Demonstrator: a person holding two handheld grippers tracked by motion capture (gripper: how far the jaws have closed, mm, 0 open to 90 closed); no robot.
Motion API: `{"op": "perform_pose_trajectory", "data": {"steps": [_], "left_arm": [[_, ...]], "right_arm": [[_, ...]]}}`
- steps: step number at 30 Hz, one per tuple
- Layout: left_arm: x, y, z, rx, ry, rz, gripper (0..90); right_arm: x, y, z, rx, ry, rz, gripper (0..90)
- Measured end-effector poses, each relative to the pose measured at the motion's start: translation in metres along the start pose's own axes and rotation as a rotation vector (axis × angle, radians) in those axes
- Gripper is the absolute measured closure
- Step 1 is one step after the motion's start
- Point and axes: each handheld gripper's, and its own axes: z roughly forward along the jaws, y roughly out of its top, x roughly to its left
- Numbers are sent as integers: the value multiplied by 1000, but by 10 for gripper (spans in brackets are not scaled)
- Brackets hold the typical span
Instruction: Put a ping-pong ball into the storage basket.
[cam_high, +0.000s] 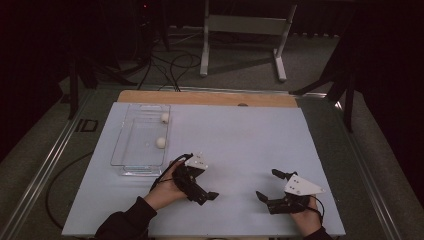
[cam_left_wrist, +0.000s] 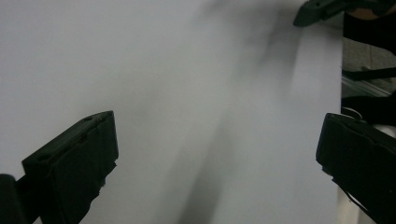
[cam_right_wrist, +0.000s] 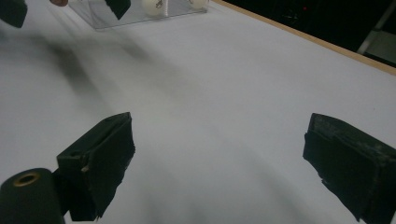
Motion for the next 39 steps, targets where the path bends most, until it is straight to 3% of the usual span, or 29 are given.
{"op": "perform_pose_trajectory", "data": {"steps": [20, 39], "left_arm": [[-6, -35, -14, -20, 11, 2, 2], [-3, -62, -34, -34, 7, -12, 2]], "right_arm": [[0, 0, 0, 2, -3, -2, 86], [0, 0, 0, 5, 1, 1, 86]]}}
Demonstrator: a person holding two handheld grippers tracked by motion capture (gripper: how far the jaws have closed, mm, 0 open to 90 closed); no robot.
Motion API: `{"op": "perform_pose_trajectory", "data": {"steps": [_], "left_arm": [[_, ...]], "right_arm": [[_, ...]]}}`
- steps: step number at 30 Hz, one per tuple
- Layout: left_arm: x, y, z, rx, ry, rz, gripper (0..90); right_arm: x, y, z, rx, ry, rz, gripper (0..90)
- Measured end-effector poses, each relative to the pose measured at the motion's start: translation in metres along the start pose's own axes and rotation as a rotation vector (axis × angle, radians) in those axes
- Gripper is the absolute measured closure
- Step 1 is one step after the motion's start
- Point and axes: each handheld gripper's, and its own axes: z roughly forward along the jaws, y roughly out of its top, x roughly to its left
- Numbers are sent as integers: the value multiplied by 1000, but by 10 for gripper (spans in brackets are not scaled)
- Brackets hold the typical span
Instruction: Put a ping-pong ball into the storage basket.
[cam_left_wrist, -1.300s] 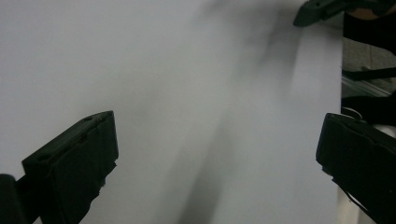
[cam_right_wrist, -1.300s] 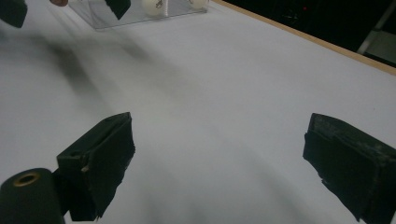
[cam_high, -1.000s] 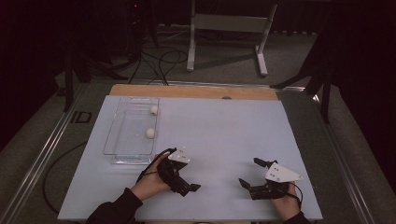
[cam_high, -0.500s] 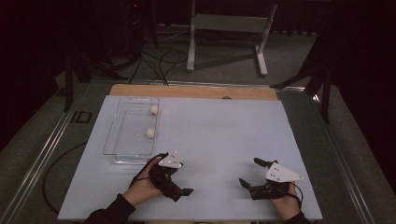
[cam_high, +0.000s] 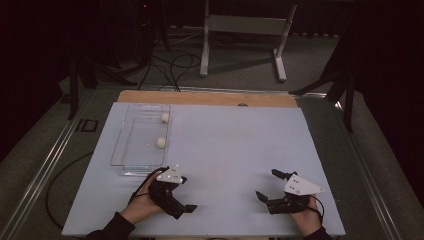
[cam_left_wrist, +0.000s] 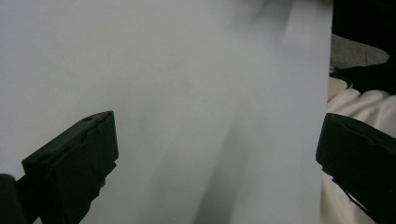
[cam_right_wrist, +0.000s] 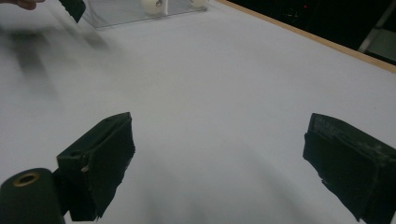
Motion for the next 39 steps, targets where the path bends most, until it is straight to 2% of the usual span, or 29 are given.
{"op": "perform_pose_trajectory", "data": {"steps": [14, 26, 30, 32, 39], "left_arm": [[5, -19, -14, 0, 6, -32, 2], [13, -31, -24, -46, 46, -82, 2], [16, -33, -26, -61, 58, -84, 2], [17, -34, -27, -73, 61, -98, 2], [18, -35, -30, -94, 54, -95, 2]], "right_arm": [[0, 0, 0, 2, 1, 3, 86], [0, 0, 0, 4, 2, 5, 86], [0, -1, 0, 4, 4, 4, 86], [-1, -1, 1, 3, 4, 8, 86], [-1, -1, 1, 3, 4, 5, 86]]}}
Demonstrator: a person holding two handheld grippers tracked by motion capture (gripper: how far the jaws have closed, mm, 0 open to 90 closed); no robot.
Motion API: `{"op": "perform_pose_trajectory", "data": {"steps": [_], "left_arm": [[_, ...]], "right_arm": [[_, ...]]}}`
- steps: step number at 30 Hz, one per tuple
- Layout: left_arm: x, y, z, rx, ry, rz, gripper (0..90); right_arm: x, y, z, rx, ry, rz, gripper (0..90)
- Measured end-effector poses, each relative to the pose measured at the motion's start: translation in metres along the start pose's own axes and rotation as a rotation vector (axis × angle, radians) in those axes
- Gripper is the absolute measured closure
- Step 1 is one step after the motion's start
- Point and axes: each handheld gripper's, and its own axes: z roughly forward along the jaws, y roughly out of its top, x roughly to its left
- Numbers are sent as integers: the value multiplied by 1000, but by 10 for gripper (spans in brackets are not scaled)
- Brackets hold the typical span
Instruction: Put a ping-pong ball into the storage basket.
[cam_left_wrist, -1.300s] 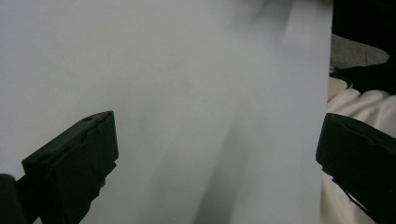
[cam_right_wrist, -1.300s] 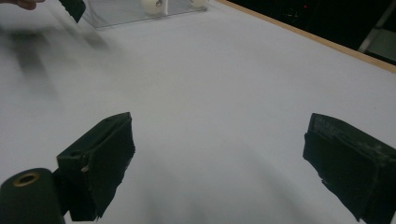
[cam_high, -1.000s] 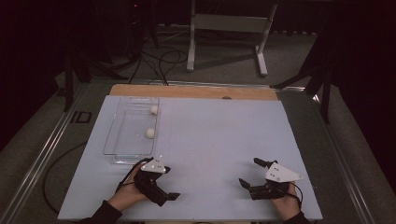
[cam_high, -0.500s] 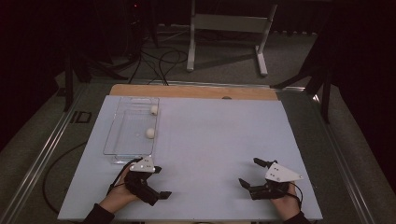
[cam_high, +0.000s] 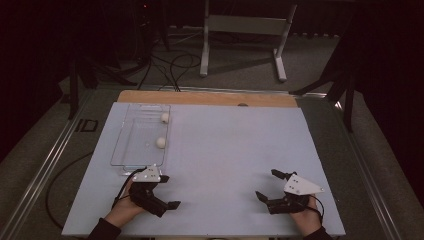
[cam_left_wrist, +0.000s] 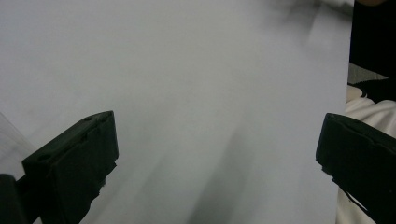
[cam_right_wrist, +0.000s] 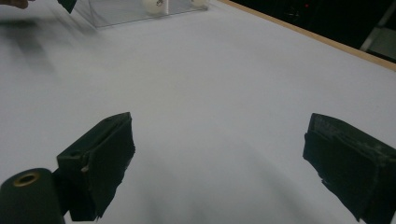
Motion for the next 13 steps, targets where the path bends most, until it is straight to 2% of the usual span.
{"op": "perform_pose_trajectory", "data": {"steps": [3, 13], "left_arm": [[-1, 0, 1, 6, 0, 12, 2], [-1, -2, 3, 25, -2, 16, 2]], "right_arm": [[0, 0, 0, 3, -1, 1, 86], [-1, -1, 1, 7, -1, 2, 86]]}}
